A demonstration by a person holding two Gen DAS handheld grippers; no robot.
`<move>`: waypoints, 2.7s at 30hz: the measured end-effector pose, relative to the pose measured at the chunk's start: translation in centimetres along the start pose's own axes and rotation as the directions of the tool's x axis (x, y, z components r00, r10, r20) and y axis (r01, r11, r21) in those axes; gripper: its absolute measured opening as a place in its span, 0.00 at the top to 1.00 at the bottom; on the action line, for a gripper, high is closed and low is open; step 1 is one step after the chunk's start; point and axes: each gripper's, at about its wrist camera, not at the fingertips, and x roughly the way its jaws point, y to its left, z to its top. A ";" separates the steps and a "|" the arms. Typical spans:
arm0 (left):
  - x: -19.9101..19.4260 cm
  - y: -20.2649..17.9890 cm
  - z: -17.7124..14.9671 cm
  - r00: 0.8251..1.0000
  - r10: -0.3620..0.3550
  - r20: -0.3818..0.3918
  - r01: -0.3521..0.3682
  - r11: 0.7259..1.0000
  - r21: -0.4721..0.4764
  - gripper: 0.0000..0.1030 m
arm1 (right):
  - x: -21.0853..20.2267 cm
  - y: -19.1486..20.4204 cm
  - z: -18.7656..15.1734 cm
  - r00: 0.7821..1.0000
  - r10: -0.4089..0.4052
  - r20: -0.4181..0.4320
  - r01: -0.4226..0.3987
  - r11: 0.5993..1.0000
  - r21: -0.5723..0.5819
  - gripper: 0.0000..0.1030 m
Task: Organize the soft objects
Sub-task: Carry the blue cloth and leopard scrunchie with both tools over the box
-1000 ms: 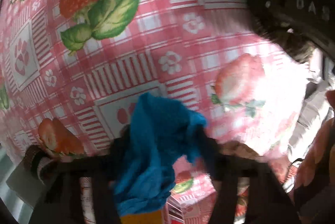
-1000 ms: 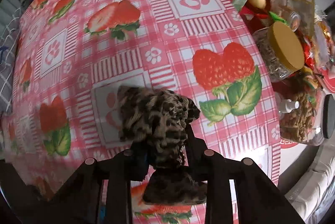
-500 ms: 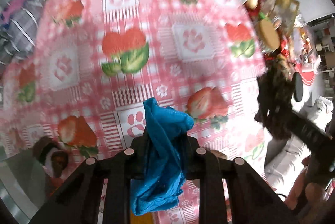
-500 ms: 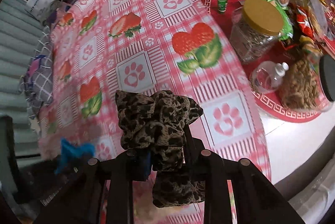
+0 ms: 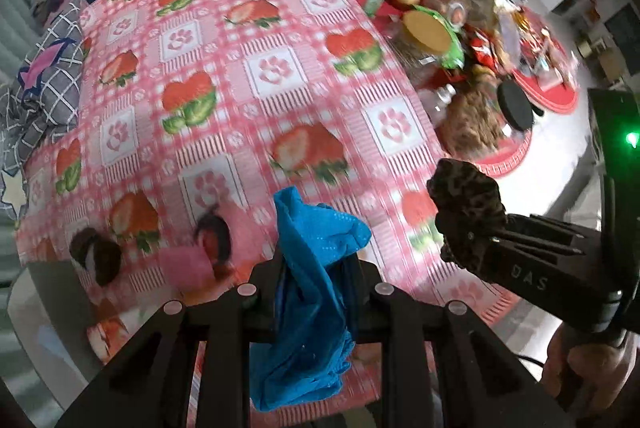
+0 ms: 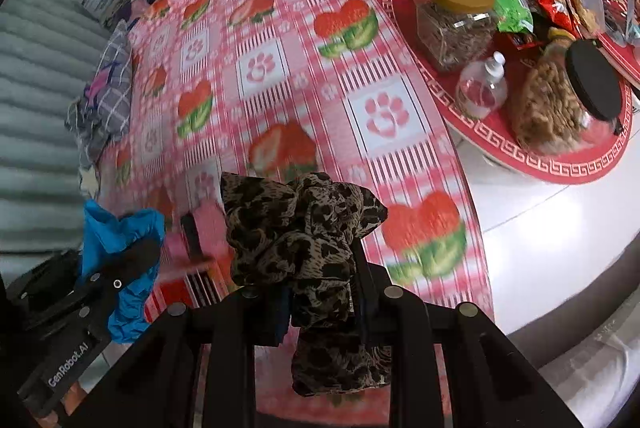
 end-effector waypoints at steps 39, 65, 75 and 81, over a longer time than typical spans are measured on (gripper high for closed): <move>-11.8 14.2 -12.7 0.981 0.103 0.167 -0.044 0.944 -0.327 0.76 | -4.9 13.8 -5.6 0.995 0.042 0.092 -0.021 0.976 -0.217 0.75; -13.5 28.5 -18.7 0.975 0.124 0.183 -0.006 0.842 -0.540 0.76 | -1.5 31.4 -6.3 0.998 0.010 0.065 0.022 0.883 -0.469 0.75; -13.0 31.1 -21.1 0.979 0.130 0.159 -0.011 0.805 -0.593 0.76 | 0.7 34.6 -8.9 1.000 -0.005 -0.001 0.004 0.847 -0.532 0.75; -12.8 32.4 -22.1 0.979 0.145 0.143 -0.027 0.790 -0.612 0.76 | 1.8 36.8 -10.4 0.999 -0.014 -0.030 -0.006 0.813 -0.582 0.75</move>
